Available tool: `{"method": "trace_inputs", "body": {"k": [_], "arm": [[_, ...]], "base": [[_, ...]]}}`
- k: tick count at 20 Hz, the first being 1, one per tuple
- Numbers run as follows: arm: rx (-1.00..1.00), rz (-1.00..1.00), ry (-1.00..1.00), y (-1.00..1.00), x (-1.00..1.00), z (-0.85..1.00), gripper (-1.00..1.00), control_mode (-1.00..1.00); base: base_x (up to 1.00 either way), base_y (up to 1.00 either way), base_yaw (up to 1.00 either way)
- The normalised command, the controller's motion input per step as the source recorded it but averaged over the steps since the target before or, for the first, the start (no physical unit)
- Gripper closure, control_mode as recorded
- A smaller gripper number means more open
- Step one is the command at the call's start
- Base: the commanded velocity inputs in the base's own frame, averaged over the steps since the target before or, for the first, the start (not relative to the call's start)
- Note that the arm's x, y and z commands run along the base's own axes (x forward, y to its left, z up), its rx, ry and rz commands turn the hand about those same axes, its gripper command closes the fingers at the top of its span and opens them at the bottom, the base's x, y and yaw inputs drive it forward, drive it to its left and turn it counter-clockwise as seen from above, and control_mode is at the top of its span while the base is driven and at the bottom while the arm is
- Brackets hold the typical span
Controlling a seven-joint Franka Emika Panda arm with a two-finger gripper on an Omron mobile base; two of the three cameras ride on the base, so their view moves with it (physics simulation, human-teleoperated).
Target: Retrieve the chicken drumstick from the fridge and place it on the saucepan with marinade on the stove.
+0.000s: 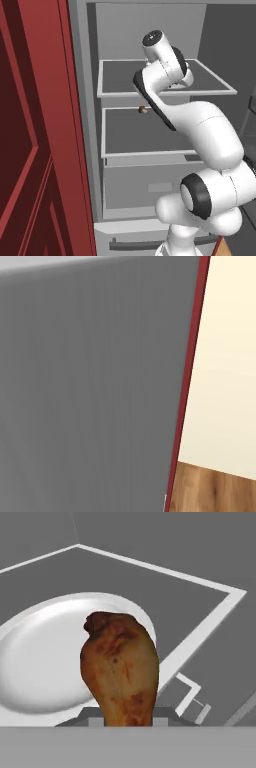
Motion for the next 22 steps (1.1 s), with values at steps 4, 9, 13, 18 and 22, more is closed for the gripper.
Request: {"method": "trace_inputs", "body": {"k": [4,9,13,18,22], "arm": [[0.0,-0.35,0.0,0.0,-1.0,0.5,1.0,-1.0],[0.0,-0.24,0.04,0.01,-1.0,0.53,1.0,-1.0],[0.0,-0.12,0.04,0.01,-1.0,0.09,1.0,-1.0],[0.0,0.09,0.0,0.11,-0.99,-0.34,1.0,-1.0],[0.0,0.17,0.0,0.1,-1.0,-0.25,1.0,-1.0]], "base": [[0.0,0.0,0.0],[0.0,0.0,0.0],[0.0,0.0,0.0],[0.0,0.0,0.0],[0.0,0.0,0.0]]}}
